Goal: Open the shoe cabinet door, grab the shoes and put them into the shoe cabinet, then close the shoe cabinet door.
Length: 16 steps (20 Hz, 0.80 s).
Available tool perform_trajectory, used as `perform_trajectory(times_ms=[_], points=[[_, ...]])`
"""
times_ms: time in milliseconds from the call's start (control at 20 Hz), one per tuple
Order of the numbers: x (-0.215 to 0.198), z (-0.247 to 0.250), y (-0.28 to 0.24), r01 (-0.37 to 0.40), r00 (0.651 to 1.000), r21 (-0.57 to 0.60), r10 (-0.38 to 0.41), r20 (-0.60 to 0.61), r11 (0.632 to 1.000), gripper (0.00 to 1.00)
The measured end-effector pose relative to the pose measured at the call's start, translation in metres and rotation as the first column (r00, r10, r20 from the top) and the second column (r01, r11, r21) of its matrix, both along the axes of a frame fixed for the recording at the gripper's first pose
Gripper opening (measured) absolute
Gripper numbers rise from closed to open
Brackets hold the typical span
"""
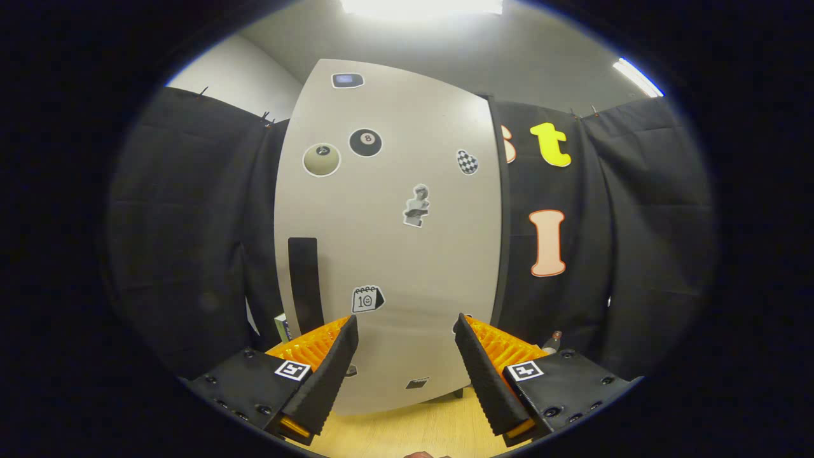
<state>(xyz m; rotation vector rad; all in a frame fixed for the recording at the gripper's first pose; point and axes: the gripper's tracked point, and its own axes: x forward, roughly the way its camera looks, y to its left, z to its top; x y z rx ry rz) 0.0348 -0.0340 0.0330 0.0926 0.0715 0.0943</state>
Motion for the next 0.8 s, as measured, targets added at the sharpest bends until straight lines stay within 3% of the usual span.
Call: perform_trajectory(times_ms=[250, 800], points=[[-0.037, -0.012, -0.017, 0.054, 0.998, -0.016, -0.054, 0.009, 0.998, 0.96], [-0.075, -0.029, 0.019, -0.019, 0.999, -0.053, 0.017, -0.042, 0.998, 0.96]])
